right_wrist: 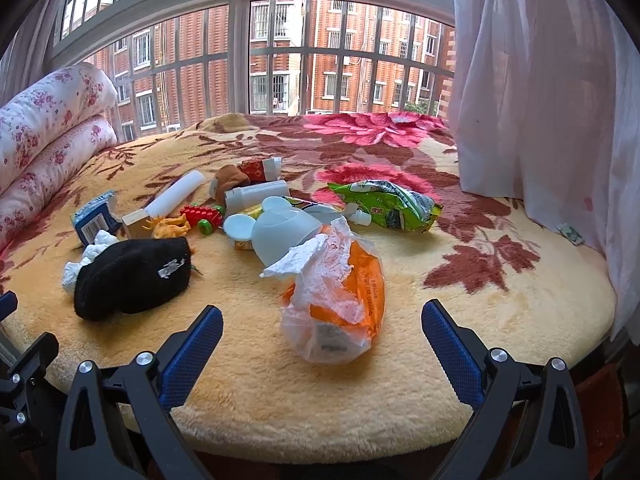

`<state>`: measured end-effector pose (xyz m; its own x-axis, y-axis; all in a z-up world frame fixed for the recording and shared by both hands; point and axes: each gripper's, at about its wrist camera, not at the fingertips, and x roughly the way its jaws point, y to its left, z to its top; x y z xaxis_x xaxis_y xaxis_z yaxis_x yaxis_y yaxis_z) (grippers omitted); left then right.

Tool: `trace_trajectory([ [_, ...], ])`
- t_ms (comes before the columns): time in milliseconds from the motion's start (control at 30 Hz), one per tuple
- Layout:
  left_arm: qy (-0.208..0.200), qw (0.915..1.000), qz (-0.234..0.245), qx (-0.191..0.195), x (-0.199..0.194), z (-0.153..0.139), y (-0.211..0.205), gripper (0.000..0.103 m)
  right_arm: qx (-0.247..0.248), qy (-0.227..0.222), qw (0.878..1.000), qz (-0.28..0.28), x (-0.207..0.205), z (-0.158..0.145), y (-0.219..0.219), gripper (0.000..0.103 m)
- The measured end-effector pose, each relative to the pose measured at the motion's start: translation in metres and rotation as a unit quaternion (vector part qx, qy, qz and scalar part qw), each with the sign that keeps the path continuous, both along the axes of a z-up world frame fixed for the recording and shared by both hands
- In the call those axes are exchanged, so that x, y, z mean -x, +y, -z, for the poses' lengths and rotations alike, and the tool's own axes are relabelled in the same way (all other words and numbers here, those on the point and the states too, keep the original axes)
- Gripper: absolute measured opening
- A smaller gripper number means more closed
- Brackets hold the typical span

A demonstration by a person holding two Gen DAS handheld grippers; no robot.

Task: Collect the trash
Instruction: 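Grasp the orange-and-white plastic bag with the right tool while the left tool grasps the black sock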

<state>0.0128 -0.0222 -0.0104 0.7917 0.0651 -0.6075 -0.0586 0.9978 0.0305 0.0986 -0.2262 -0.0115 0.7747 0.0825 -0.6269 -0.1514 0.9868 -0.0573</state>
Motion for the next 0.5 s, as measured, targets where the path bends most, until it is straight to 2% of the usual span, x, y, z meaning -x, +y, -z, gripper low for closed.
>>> trace_trajectory([
  [167,0.001,1.0000,0.000,0.007,-0.007,0.001,0.002,0.097,-0.046,0.013,0.999,-0.011,-0.017,-0.002,-0.017,0.098],
  [300,-0.009,0.9999,-0.001,-0.005,-0.011,0.000,0.001,0.097,-0.057,0.033,0.998,-0.018,-0.036,0.003,-0.020,0.098],
  [467,-0.008,0.9999,0.009,0.003,-0.020,0.004,0.001,0.097,-0.046,0.050,0.998,-0.019,-0.065,0.014,-0.012,0.097],
  [500,-0.006,0.9999,0.011,0.004,-0.023,0.005,0.001,0.097,-0.034,0.057,0.998,-0.018,-0.071,0.018,-0.010,0.091],
])
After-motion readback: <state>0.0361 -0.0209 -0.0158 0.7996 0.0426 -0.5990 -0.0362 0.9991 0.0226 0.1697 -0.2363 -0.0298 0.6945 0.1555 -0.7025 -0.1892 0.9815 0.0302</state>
